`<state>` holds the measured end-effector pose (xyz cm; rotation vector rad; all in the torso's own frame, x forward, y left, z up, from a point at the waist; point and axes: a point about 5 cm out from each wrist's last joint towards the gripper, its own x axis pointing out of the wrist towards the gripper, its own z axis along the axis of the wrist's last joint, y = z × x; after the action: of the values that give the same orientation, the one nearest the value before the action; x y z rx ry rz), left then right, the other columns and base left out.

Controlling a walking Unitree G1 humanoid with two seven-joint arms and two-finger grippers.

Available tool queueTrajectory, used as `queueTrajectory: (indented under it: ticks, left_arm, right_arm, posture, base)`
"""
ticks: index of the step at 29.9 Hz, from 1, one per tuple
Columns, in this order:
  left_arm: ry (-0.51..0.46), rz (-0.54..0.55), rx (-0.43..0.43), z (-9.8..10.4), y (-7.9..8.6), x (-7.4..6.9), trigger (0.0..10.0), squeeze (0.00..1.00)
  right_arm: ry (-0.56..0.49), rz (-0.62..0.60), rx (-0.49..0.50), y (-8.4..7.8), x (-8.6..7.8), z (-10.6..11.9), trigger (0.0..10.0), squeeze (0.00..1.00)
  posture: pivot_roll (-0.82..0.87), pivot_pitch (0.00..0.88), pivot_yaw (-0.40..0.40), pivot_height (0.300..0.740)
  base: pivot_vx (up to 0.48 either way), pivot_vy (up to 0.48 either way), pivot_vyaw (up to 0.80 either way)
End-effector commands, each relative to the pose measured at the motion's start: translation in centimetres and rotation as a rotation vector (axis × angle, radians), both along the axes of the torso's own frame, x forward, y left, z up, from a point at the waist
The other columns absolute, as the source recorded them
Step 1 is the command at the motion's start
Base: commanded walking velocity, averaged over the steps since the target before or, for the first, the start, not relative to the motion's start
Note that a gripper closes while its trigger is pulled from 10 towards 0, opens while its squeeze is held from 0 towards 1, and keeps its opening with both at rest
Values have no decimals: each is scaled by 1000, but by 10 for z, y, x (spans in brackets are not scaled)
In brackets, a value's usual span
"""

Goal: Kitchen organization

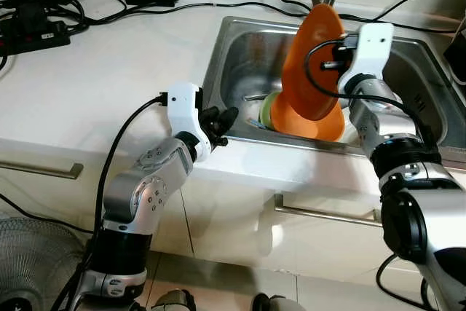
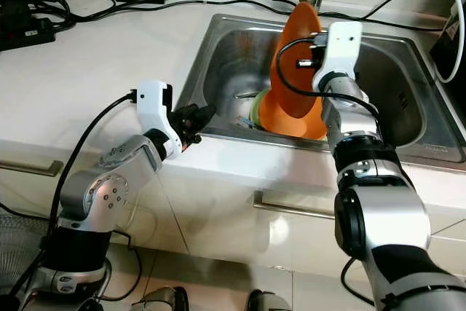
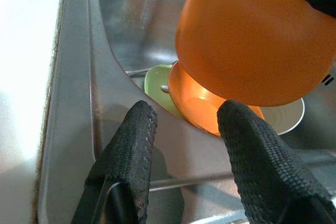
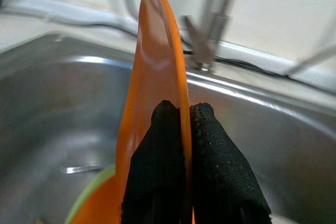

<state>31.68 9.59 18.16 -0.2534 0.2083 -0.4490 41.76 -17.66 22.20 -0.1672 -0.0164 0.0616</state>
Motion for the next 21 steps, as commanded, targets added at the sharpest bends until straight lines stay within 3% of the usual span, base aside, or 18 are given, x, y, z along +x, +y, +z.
queueTrajectory:
  ticks: [1, 9, 21]
  left_arm:
    - [17, -20, 29, -5, -1, -5, 10000, 0]
    - [13, -33, 39, -4, -2, -8, 10000, 0]
    - [16, -37, 48, -4, -3, -13, 10000, 0]
  right_arm:
    - [-6, 34, -84, 2, 2, 8, 10000, 0]
    - [115, 43, -156, 4, 2, -8, 10000, 0]
    - [199, 99, -191, 19, -1, -30, 10000, 0]
  posture:
    - [17, 85, -38, 740]
    - [28, 84, -42, 740]
    - [50, 92, -46, 740]
  base:
    - [0, 0, 0]
    - [0, 0, 0]
    - [0, 0, 0]
